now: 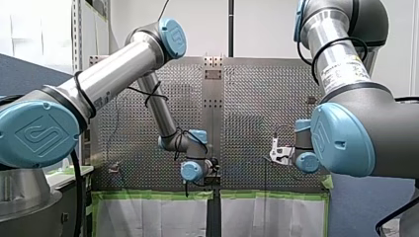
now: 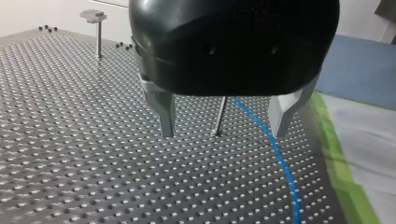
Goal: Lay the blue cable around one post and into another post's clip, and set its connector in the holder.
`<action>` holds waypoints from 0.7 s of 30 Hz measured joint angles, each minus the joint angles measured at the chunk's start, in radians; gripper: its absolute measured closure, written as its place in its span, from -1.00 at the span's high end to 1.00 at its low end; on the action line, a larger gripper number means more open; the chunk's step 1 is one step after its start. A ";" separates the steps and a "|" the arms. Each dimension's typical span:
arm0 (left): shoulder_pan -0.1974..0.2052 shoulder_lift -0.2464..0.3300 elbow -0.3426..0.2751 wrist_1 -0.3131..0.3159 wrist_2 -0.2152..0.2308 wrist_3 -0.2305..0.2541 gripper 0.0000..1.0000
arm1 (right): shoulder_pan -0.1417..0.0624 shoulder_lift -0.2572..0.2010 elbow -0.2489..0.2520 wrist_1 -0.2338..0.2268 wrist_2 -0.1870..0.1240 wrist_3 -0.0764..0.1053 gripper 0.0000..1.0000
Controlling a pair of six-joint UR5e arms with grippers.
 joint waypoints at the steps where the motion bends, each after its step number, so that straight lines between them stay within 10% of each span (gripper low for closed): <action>1: -0.001 -0.009 0.006 -0.006 0.002 0.000 1.00 | 0.000 0.000 0.000 0.000 0.000 0.000 -1.00; 21: -0.012 -0.157 0.153 -0.041 0.003 -0.025 1.00 | 0.000 0.000 0.000 -0.003 -0.005 0.001 -1.00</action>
